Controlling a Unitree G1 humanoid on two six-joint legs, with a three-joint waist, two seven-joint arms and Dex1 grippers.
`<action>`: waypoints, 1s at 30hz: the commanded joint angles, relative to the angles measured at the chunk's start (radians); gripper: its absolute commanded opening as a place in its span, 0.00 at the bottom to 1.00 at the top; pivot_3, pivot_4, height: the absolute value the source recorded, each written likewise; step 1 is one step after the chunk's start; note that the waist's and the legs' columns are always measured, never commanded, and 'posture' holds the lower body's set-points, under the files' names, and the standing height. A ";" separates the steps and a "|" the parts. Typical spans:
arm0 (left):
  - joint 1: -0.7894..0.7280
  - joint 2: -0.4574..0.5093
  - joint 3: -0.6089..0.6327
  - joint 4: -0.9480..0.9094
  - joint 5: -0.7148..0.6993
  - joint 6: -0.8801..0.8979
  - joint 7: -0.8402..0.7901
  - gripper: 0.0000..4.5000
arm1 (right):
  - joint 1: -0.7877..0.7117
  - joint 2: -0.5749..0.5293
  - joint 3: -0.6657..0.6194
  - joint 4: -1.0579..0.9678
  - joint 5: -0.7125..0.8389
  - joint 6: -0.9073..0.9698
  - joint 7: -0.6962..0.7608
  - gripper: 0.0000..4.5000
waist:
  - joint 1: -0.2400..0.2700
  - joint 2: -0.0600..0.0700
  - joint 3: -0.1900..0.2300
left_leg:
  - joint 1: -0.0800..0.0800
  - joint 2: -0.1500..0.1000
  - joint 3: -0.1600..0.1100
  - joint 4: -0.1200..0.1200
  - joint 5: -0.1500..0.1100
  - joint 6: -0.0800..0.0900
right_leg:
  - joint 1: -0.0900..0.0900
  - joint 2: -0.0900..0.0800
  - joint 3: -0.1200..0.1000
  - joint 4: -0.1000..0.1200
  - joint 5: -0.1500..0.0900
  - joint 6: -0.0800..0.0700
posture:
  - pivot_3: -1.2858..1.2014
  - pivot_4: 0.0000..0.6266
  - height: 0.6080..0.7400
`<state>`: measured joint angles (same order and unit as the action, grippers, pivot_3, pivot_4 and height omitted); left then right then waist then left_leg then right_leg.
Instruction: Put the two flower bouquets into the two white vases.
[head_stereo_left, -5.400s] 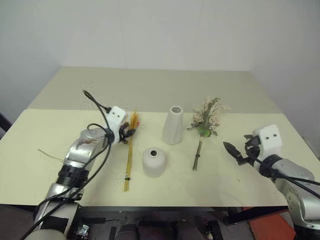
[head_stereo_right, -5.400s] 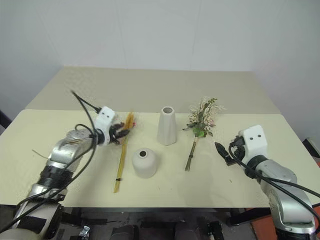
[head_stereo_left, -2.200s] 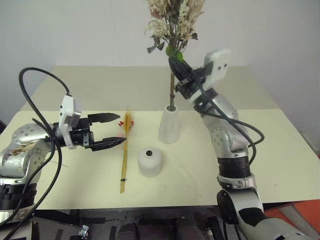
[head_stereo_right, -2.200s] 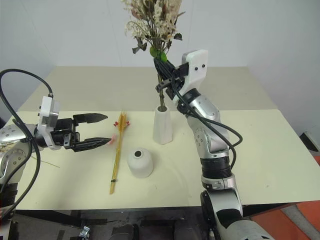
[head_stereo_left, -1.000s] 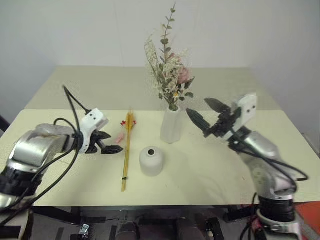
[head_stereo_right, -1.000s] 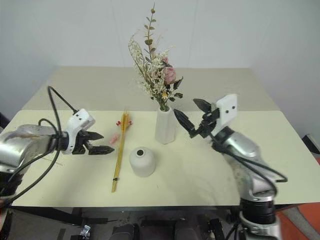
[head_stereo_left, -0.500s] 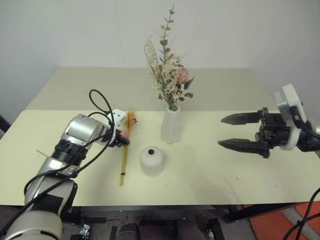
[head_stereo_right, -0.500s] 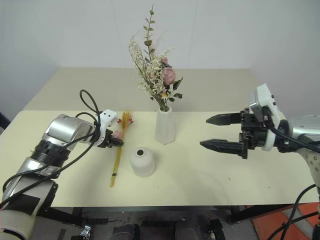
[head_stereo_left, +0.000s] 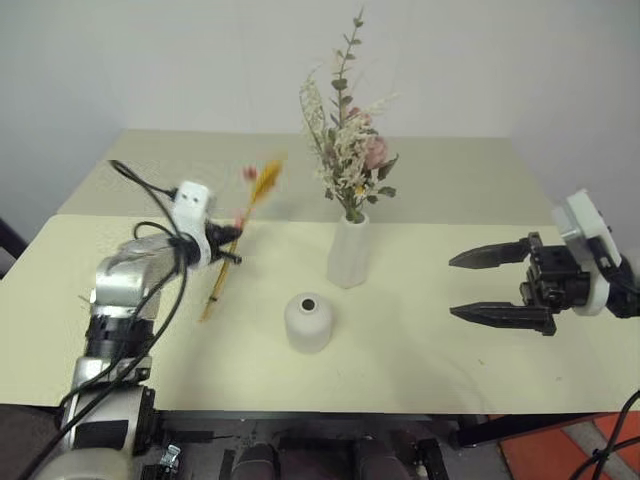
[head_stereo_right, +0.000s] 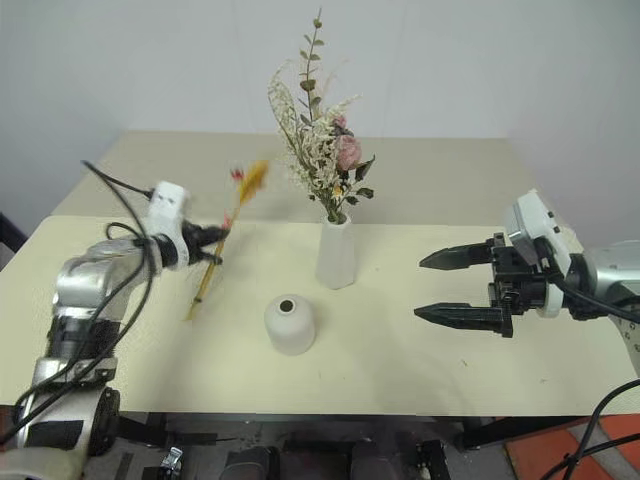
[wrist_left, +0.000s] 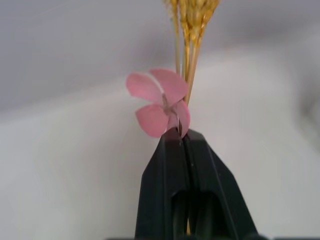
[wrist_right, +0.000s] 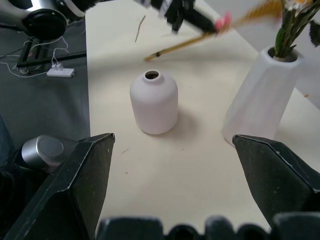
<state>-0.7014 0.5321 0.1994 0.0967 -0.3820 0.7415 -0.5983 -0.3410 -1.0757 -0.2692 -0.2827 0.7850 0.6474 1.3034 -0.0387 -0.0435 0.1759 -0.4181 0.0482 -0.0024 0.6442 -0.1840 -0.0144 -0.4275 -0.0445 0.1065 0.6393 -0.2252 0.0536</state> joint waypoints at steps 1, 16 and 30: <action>0.003 0.000 0.143 -0.168 -0.222 -0.074 -0.166 0.01 | -0.008 0.009 -0.029 -0.003 -0.007 -0.034 -0.009 1.00 | 0.002 0.000 0.000 | 0.000 0.000 0.000 0.000 0.000 0.000 | 0.000 0.000 0.000 0.000 0.000 0.001 | 0.52 0.24 1.00; -0.030 -0.080 0.099 -0.266 -0.679 0.023 -0.377 0.01 | -0.063 0.050 0.018 0.003 -0.021 -0.039 -0.022 1.00 | -0.004 0.000 0.000 | 0.004 0.000 0.000 0.002 0.000 0.000 | 0.004 0.000 0.000 0.001 -0.001 0.003 | 0.52 0.24 1.00; -0.032 -0.149 -0.042 -0.158 -0.572 -0.069 -0.466 0.01 | -0.002 0.053 -0.019 -0.051 0.005 -0.022 -0.069 1.00 | -0.004 0.000 0.000 | 0.004 0.000 0.000 0.002 0.000 0.000 | 0.004 0.001 0.000 0.001 -0.001 0.003 | 0.52 0.24 1.00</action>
<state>-0.7139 0.3854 0.1661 -0.0590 -0.9636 0.6990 -1.0473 -0.3412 -1.0212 -0.2435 -0.3086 0.7688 0.6250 1.2421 -0.0428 -0.0438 0.1760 -0.4144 0.0480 -0.0025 0.6458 -0.1838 -0.0144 -0.4237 -0.0439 0.1065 0.6397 -0.2264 0.0567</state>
